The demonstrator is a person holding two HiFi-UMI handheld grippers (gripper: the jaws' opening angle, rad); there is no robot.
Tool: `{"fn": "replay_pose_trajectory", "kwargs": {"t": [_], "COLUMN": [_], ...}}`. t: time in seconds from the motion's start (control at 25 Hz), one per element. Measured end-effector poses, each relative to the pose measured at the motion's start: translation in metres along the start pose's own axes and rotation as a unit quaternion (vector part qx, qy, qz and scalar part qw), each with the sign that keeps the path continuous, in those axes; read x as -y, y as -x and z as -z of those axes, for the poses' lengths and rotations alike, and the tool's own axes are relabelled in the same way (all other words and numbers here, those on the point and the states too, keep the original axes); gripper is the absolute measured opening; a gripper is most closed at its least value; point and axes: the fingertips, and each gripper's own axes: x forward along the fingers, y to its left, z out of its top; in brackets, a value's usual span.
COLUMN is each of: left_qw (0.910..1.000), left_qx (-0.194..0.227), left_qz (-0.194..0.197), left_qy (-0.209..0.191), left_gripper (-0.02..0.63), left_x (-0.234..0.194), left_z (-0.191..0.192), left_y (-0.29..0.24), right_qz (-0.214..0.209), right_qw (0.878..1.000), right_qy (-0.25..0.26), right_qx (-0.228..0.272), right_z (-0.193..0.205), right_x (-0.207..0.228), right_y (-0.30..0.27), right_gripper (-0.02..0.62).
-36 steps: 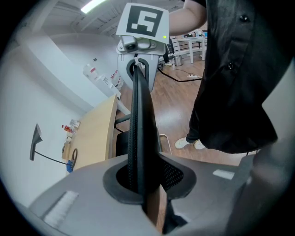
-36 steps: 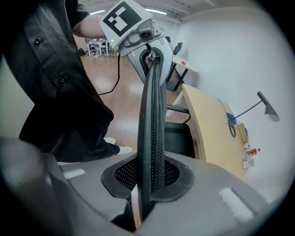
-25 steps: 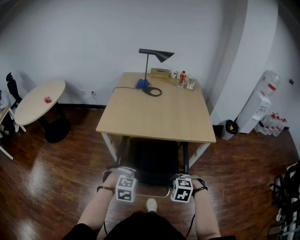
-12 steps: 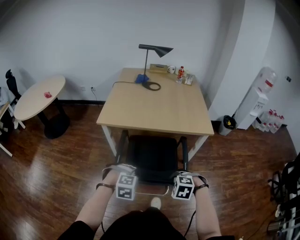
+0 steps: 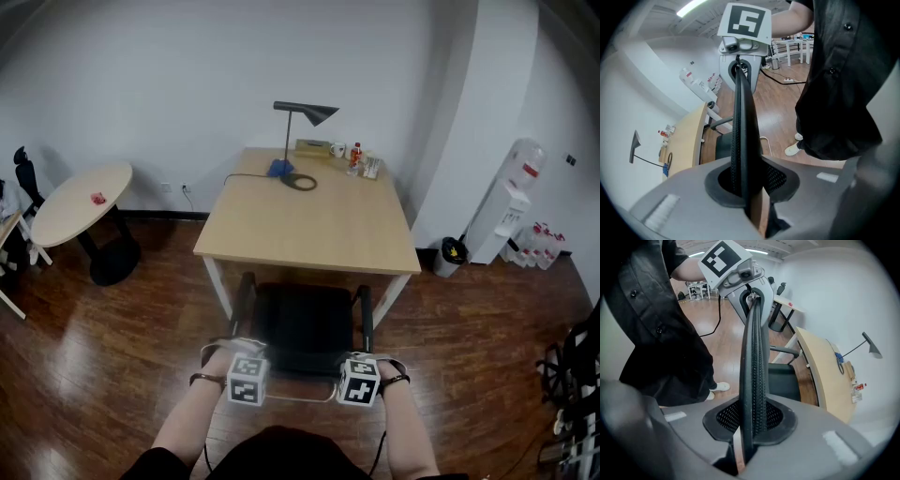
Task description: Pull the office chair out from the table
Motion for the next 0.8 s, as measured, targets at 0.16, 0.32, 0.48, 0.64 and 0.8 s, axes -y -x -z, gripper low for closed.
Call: {"fn": "replay_pose_trajectory", "kwargs": {"t": [0.16, 0.32, 0.48, 0.64, 0.8], "left_qw": [1.0, 1.0, 1.0, 1.0, 0.9999], "left_qx": [0.0, -0.004, -0.005, -0.003, -0.004], "left_qz": [-0.002, 0.0, 0.004, 0.002, 0.006], "left_qy": [0.006, 0.006, 0.005, 0.009, 0.01], "left_gripper": [0.071, 0.071, 0.071, 0.072, 0.072], "left_x": [0.017, 0.026, 0.04, 0.046, 0.056], "left_z": [-0.011, -0.013, -0.016, -0.018, -0.02], "left_y": [0.002, 0.012, 0.014, 0.018, 0.02], "right_qz": [-0.008, -0.013, -0.004, -0.006, -0.007], "right_qw": [1.0, 1.0, 1.0, 1.0, 1.0], "right_qy": [0.003, 0.003, -0.002, -0.002, -0.005], "right_qx": [-0.005, -0.003, 0.0, -0.002, -0.003], "right_z": [0.007, 0.003, 0.004, 0.003, 0.003], "right_x": [-0.018, -0.028, -0.042, -0.05, -0.06], "right_y": [0.005, 0.012, 0.011, 0.014, 0.014], "right_gripper": [0.075, 0.078, 0.077, 0.077, 0.077]}}
